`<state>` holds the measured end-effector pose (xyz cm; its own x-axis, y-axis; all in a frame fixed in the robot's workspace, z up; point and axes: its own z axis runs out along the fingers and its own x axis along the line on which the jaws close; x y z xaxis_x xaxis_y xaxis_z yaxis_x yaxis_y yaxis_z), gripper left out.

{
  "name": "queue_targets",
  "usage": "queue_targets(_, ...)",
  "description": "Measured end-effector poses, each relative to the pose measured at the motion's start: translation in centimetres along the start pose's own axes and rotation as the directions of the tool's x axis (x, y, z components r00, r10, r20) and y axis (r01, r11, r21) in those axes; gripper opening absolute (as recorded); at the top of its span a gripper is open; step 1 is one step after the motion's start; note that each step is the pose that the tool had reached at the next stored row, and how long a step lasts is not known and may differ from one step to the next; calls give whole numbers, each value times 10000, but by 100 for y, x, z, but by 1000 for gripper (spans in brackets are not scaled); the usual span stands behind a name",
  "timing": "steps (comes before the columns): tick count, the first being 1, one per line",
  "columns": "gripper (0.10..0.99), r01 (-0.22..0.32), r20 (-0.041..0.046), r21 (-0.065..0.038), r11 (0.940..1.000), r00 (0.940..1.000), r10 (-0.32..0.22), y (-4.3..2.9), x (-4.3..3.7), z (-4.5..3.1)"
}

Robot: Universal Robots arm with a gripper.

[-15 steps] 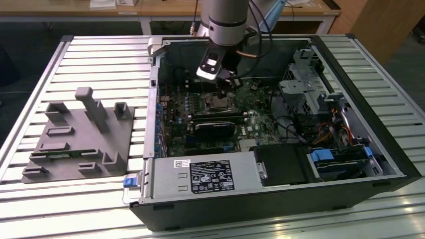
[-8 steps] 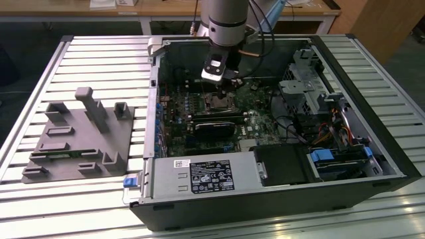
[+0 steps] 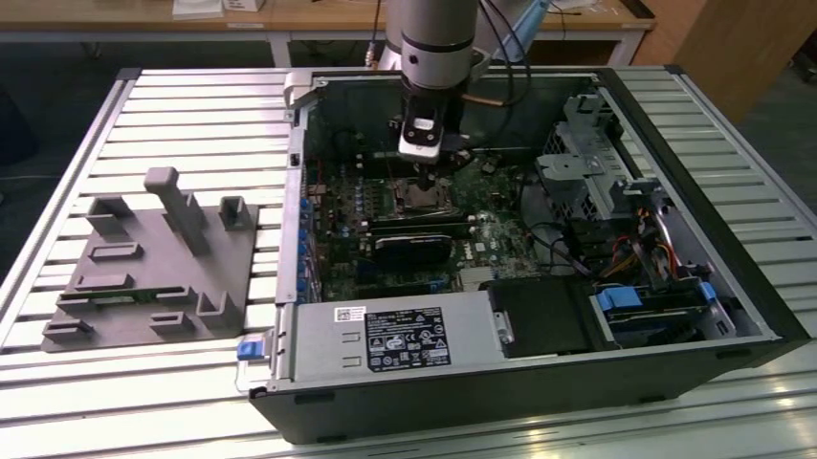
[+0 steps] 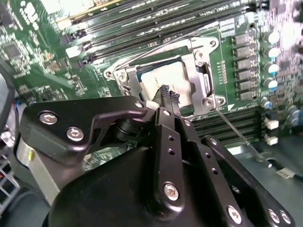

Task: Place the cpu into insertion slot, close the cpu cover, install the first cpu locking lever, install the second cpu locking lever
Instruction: 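Close the cpu cover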

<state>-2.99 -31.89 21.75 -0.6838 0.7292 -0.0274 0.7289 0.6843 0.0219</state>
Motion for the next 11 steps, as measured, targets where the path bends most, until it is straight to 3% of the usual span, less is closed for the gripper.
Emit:
queue_targets(6, 106, 1076, 0, -7, 9942, 9942, -1076, 0, 0, 5)
queue_targets(11, 106, 1981, 3, -10, 9802, 9802, -1981, 0, 0, 9)
